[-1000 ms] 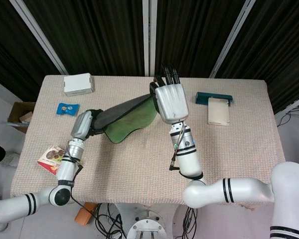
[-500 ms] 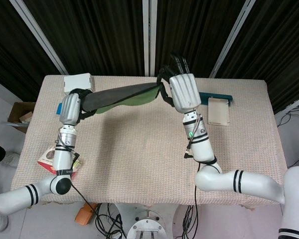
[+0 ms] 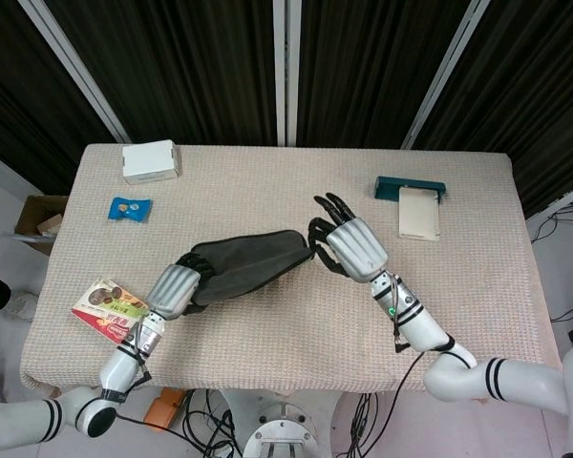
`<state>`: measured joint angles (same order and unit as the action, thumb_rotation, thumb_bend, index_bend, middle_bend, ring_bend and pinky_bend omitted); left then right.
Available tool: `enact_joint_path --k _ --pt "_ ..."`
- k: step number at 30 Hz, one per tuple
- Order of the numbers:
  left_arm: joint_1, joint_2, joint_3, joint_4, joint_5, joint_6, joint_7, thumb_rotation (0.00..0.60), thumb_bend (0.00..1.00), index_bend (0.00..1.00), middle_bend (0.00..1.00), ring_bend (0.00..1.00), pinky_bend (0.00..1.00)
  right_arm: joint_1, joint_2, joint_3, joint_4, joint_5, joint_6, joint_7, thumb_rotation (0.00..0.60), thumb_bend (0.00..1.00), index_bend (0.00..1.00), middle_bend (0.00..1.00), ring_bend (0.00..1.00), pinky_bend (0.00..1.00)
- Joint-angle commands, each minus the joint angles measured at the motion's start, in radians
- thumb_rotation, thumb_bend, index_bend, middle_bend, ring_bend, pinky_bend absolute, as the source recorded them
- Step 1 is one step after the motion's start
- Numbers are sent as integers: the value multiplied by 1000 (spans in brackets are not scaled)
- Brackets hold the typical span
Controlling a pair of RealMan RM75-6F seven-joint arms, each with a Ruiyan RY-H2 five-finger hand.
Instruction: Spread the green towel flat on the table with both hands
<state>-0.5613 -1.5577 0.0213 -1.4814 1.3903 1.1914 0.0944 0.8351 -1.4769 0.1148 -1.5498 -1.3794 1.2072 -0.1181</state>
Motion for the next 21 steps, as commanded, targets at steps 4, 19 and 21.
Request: enact_joint_path --k 4,19,21 --pt "6 98 81 -151 13 -110 122 600 466 292 253 171 164 -51 21 -78 -19 -106 7 -2 600 531 823 354 52 0" --pt "6 197 112 -322 -6 -191 203 600 248 148 178 142 155 -117 11 -204 57 -300 -5 -108 600 520 787 332 49 0" --pt "7 222 111 -347 -7 -194 192 600 242 139 178 136 154 -128 13 -212 60 -308 -9 -133 600 487 722 302 37 0"
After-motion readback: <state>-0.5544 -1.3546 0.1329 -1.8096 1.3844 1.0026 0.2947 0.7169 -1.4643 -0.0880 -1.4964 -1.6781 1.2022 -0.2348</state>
